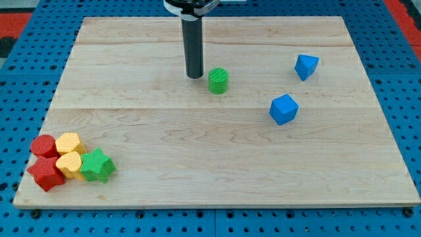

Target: Slide the green circle to the group of blocks

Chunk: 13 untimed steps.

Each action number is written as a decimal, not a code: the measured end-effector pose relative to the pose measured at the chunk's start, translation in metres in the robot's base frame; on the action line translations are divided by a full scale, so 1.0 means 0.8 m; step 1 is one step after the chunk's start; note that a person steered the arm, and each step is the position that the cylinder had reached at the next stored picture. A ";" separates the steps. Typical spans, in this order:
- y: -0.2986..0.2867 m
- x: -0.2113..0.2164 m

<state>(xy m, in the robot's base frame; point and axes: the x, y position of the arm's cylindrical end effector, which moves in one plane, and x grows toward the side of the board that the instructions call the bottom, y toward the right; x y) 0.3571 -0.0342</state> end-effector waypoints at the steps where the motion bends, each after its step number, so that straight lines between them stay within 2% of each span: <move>1: 0.045 -0.035; 2: 0.106 -0.033; 3: 0.097 0.018; 4: 0.034 0.082; 5: -0.008 0.108; 7: 0.045 0.039; 8: -0.001 0.054; 9: -0.061 0.111; 10: -0.090 0.136; 11: -0.072 0.103; 12: -0.096 0.090; 13: -0.163 0.131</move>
<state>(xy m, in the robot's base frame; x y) 0.4621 -0.1649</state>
